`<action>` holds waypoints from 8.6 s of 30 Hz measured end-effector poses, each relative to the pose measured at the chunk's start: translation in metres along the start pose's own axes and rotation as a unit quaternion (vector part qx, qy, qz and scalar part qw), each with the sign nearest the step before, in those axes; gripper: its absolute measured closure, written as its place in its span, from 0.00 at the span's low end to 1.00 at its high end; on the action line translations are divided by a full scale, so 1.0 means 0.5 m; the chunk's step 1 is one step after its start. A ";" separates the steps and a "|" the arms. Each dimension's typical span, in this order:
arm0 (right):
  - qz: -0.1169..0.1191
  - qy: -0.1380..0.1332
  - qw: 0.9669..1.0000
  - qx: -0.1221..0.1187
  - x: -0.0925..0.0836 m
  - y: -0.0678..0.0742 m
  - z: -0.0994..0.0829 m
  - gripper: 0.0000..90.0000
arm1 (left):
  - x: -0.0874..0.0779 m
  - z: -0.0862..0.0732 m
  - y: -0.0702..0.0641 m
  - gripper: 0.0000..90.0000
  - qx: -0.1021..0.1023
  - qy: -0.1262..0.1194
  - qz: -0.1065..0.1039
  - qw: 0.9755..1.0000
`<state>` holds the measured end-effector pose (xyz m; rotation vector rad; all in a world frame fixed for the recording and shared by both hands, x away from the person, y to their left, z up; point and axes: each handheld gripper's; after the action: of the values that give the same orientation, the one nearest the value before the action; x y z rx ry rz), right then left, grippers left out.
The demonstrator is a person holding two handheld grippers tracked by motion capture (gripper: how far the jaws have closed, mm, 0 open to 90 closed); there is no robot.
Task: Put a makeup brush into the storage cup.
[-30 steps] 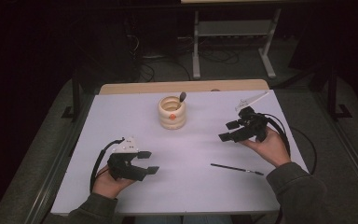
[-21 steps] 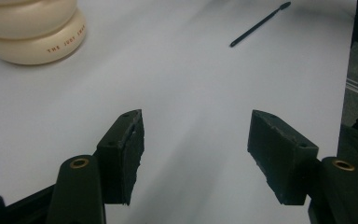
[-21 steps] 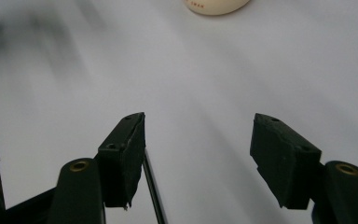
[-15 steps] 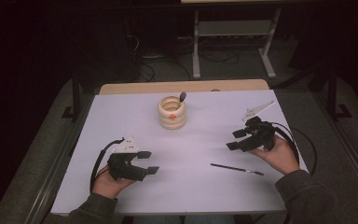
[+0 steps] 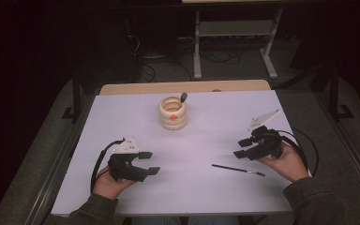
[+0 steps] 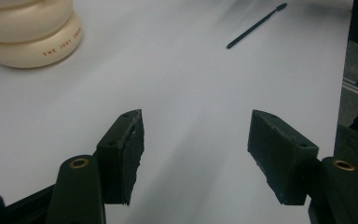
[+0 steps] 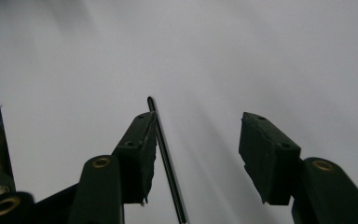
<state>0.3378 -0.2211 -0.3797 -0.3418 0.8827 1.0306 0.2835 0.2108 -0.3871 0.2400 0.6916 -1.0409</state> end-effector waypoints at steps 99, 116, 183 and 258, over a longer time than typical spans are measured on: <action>0.106 0.065 0.973 -0.193 0.097 0.125 0.113 0.94 | 0.049 0.081 -0.045 0.51 0.082 0.054 -0.038 0.994; 0.144 0.073 0.959 -0.231 0.131 0.168 0.168 0.94 | 0.090 0.111 -0.075 0.62 0.130 0.113 -0.081 0.982; 0.188 0.046 0.953 -0.233 0.128 0.166 0.181 0.93 | 0.085 0.106 -0.075 0.94 0.164 0.130 -0.112 0.971; 0.174 -0.092 0.972 -0.130 0.093 0.145 0.180 0.72 | 0.078 0.110 -0.060 0.95 0.103 0.079 -0.091 0.987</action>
<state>0.3287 -0.1005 -0.3493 -0.3102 0.6528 1.4845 0.2928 0.1410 -0.3656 0.4503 0.7593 -1.2793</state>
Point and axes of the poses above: each handheld gripper's, and its own axes: x roughly forward along the jaws, z roughly out of its top, y roughly to its left, and after that the axes turned 2 degrees about -x, right-handed
